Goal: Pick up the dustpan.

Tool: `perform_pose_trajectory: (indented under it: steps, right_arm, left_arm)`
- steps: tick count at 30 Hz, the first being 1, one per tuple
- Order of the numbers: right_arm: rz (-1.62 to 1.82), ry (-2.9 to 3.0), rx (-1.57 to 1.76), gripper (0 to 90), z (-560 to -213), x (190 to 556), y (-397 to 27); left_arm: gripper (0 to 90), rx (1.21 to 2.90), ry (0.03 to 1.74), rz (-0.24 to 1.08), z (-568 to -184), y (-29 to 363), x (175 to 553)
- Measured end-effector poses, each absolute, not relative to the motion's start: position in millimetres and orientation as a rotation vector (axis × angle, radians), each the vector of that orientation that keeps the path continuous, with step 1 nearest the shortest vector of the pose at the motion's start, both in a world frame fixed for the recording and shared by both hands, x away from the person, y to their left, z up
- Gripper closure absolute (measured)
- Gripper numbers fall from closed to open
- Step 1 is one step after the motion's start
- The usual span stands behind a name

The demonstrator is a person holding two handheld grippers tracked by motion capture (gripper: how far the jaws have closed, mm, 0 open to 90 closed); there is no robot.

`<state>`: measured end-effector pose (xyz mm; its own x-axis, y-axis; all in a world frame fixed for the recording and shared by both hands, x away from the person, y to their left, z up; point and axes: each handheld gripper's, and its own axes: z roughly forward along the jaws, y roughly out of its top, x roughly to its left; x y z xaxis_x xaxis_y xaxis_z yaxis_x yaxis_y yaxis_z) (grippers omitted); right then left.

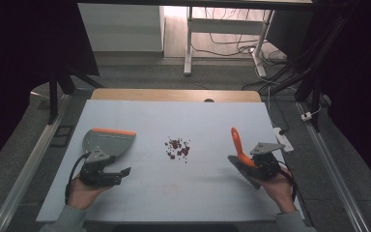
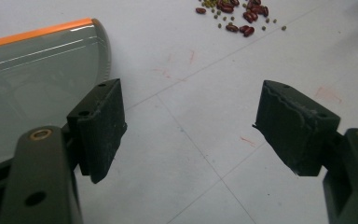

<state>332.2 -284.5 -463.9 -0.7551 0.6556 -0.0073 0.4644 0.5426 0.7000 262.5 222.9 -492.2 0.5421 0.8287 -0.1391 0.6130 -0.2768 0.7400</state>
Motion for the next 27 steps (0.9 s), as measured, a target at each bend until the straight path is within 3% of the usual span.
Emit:
perform_pose_trajectory:
  steps: [27]
  right_arm:
    - [1.006, 2.489, 0.943, 77.0, -458.8, 331.1, -279.2]
  left_arm:
    - [25.8, 2.011, 1.125, 0.375, -485.3, 220.8, 262.6]
